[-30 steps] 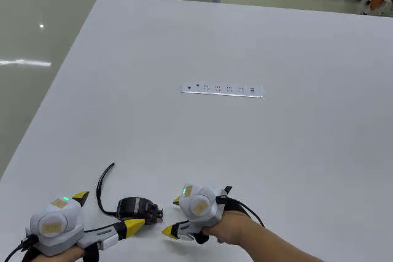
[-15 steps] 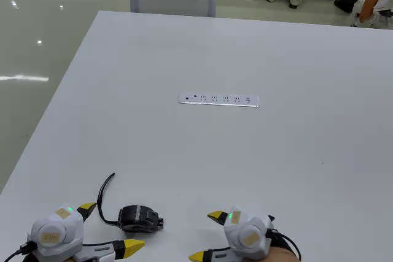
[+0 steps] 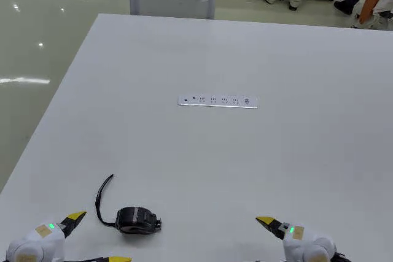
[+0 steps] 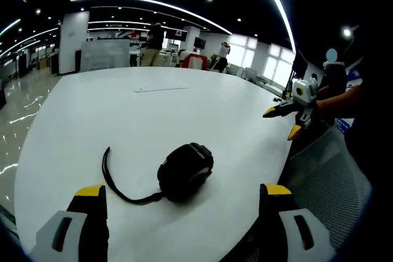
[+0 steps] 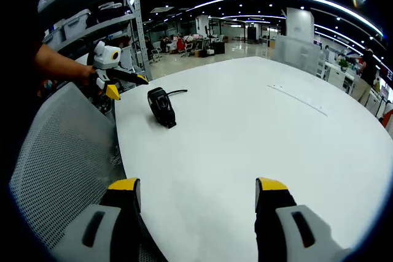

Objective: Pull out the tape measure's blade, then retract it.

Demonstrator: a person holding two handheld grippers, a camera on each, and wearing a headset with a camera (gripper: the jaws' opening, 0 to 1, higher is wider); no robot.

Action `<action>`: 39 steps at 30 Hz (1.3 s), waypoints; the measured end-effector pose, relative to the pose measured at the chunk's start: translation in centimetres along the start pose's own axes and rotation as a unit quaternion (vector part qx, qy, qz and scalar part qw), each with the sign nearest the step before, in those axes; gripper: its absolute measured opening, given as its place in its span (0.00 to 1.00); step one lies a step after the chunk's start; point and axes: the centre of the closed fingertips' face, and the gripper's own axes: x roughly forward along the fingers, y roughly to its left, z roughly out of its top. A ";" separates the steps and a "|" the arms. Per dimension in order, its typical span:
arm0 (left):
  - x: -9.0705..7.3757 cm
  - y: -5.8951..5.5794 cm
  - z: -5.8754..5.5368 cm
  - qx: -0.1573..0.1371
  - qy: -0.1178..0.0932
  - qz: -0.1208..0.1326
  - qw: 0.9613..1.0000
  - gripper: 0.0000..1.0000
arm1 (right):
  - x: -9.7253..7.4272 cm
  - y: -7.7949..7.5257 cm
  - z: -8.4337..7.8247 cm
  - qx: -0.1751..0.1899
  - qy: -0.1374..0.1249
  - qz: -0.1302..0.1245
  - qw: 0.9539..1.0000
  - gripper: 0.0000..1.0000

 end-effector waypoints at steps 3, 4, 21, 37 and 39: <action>-0.2 0.1 0.0 0.001 0.000 0.003 1.000 1.00 | -1.6 -1.5 -0.6 -0.005 -0.002 -0.024 1.000 0.82; -0.2 0.1 -0.2 0.002 0.004 0.003 1.000 1.00 | -2.1 -2.2 -1.0 -0.001 -0.001 -0.038 0.999 0.82; -1.6 1.3 -0.4 0.032 -0.016 0.006 0.999 1.00 | -5.1 -3.9 -3.4 0.013 0.006 -0.059 0.998 1.00; -1.4 0.9 -0.5 0.058 0.003 -0.002 0.998 1.00 | -5.4 -3.4 -3.6 0.018 -0.001 -0.062 0.998 1.00; -1.4 0.9 -0.4 0.056 0.002 -0.001 0.998 1.00 | -5.5 -3.6 -3.7 0.019 -0.002 -0.065 0.998 1.00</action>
